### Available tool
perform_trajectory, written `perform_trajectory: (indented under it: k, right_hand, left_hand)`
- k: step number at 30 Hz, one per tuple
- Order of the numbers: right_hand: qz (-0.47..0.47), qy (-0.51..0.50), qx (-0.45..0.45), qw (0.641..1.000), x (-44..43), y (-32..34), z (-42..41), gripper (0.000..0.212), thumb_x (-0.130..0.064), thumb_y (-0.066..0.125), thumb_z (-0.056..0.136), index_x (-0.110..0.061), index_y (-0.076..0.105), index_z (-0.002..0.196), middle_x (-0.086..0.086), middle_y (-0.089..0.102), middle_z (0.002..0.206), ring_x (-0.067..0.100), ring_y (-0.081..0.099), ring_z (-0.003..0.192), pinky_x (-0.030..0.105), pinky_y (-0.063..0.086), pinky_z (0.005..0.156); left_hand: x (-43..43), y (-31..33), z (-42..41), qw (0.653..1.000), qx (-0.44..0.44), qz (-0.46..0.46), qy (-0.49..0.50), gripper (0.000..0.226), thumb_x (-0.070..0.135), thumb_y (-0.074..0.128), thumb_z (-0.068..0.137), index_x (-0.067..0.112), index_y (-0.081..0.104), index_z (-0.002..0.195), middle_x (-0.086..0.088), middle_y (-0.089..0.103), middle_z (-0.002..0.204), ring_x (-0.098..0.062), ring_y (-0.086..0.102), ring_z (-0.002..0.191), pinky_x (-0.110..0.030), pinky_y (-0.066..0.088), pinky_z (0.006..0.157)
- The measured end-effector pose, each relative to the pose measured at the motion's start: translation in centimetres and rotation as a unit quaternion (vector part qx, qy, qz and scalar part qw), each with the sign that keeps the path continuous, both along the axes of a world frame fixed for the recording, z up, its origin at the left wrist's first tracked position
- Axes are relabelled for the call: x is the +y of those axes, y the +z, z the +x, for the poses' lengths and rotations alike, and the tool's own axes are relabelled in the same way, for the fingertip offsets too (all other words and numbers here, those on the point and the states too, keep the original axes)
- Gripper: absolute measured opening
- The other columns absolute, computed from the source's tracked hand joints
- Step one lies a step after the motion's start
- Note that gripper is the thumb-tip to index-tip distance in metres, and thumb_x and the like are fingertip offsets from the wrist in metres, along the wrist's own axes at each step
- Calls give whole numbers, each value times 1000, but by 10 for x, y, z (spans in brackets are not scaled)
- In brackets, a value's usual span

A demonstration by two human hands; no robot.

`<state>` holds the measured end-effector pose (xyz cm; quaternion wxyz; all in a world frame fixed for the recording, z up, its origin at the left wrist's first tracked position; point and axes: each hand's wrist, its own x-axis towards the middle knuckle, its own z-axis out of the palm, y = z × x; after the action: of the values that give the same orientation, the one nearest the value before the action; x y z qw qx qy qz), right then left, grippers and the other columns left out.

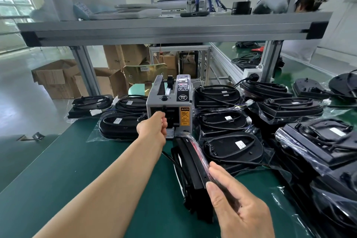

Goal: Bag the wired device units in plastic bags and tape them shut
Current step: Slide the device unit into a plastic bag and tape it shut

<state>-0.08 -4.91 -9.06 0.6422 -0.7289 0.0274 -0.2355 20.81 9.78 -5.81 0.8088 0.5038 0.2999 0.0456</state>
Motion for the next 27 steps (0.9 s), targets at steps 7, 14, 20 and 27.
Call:
perform_trajectory:
  k: [7,14,20,27]
  right_hand:
    - [86,77,54,992,-8,10,0,34,-2,75,82,-34,80,92,-26,73,104,-8,69,95,2,48,75]
    - [94,91,70,989,-10,17,-4,31,-3,65,91,-31,80,96,-30,72,105,-17,62,100,-4,41,78]
    - [42,90,66,993,-10,16,-6,36,-3,57,96,-30,77,107,-24,71,112,-19,58,106,-3,39,86]
    - [49,92,64,993,-10,17,-5,38,-5,57,97,-39,74,100,-23,72,112,-18,59,106,-2,41,86]
  left_hand:
    - [17,30,-99,926,-143,35,-348,16,19,76,78,21,67,65,2,54,64,-7,47,49,-18,42,49]
    - [1,31,-151,844,-141,234,-461,17,16,76,82,15,65,68,-1,55,61,-9,43,49,-15,37,52]
    - [-1,33,-152,836,-137,259,-464,17,16,77,80,16,69,65,0,52,58,-9,36,49,-15,32,48]
    - [-7,35,-151,842,-132,269,-448,14,21,79,74,15,70,65,4,50,55,-6,32,46,-13,30,45]
